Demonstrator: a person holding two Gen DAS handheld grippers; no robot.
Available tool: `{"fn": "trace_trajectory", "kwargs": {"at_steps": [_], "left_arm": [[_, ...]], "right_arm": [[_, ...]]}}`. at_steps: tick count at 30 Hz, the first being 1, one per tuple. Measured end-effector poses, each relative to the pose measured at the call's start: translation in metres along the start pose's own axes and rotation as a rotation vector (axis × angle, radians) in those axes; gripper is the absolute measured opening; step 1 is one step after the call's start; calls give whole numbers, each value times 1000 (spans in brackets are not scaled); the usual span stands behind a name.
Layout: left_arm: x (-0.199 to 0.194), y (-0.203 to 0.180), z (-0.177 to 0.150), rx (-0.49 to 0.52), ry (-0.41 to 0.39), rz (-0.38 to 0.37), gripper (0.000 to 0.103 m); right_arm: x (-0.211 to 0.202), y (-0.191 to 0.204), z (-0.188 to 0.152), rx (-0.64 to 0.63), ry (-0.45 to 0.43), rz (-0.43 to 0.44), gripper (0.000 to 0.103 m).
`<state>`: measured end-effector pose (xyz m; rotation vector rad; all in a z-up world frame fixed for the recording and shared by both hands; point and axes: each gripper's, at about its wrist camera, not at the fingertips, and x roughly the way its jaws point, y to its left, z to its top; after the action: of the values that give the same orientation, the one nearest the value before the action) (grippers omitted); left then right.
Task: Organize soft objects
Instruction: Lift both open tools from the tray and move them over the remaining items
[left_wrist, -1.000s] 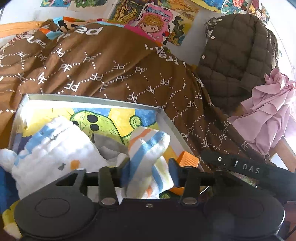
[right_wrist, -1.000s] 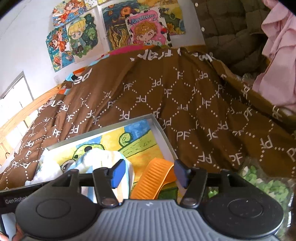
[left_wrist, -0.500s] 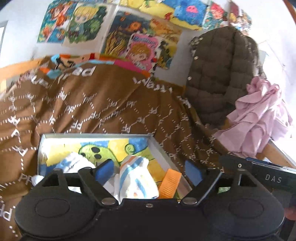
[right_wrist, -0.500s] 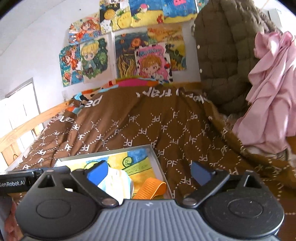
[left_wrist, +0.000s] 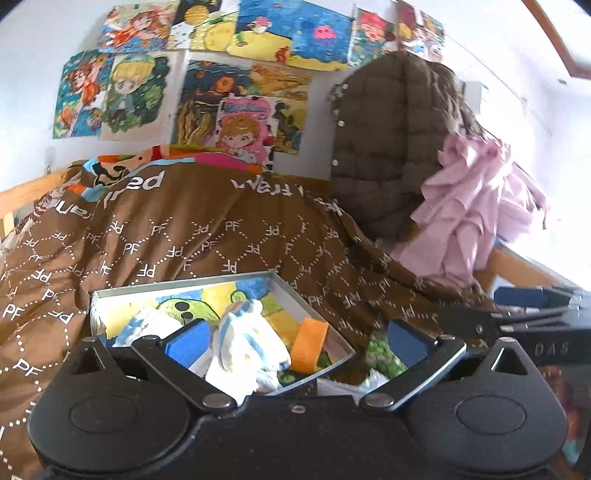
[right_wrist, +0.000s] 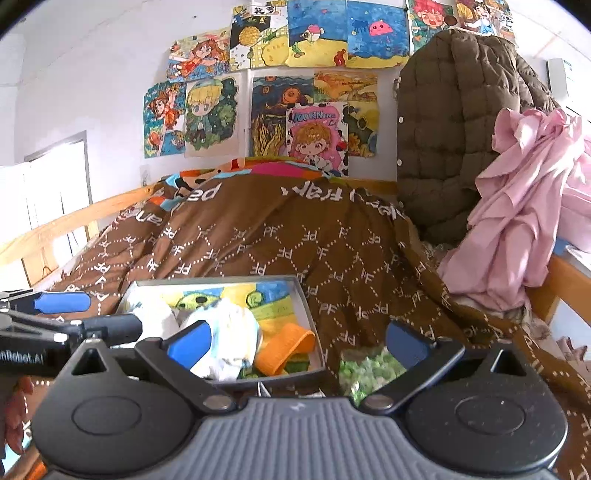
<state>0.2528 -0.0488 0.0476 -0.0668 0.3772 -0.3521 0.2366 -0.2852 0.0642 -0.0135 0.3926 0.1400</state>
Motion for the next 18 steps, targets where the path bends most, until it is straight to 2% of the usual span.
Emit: {"fn": "trace_trajectory", "kwargs": {"at_steps": [7, 12, 18], "left_arm": [[-22, -18, -35, 28, 3, 44, 102], [-31, -32, -60, 112, 64, -4, 102], [-32, -36, -81, 98, 149, -18, 102]], "right_arm": [[-18, -5, -24, -21, 46, -22, 103], [-23, -9, -45, -49, 102, -38, 103], [-26, -13, -66, -50, 166, -26, 103]]}}
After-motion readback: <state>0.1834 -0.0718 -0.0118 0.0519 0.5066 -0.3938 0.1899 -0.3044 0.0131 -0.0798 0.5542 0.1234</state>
